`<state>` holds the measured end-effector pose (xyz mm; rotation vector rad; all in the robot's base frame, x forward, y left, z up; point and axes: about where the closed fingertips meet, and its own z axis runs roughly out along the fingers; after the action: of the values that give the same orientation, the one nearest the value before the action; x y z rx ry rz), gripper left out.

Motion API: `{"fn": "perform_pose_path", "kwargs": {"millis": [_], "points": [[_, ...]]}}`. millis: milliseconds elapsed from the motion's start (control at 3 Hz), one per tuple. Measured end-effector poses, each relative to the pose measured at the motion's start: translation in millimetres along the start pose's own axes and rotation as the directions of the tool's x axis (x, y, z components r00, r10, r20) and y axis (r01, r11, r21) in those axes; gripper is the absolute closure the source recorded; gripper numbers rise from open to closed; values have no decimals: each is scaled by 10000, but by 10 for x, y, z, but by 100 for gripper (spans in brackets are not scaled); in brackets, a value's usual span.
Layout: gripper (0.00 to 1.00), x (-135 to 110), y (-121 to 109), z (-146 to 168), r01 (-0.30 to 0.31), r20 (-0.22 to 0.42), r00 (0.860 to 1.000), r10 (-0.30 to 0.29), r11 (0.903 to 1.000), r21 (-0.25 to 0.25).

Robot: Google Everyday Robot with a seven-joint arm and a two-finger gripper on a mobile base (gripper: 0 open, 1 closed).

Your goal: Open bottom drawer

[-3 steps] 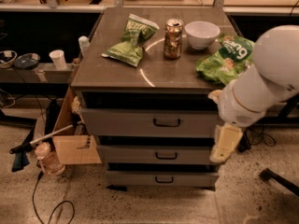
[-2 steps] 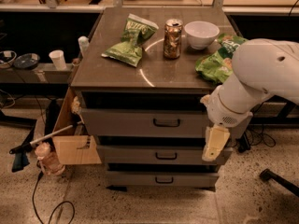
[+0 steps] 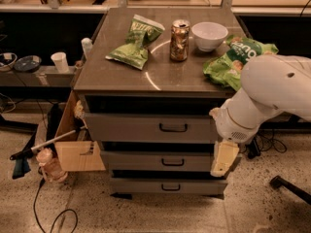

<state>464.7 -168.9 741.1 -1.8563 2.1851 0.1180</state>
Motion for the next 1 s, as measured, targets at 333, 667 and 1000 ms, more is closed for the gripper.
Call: {"fn": "perform_pose_path", "kwargs": {"millis": [333, 667, 1000], "points": [[0, 77, 138, 246, -266, -110, 9996, 265, 9996, -92], [0, 128, 309, 486, -508, -250, 9984, 504, 9986, -144], [0, 147, 549, 634, -671, -470, 9967, 668, 9977, -42]]}}
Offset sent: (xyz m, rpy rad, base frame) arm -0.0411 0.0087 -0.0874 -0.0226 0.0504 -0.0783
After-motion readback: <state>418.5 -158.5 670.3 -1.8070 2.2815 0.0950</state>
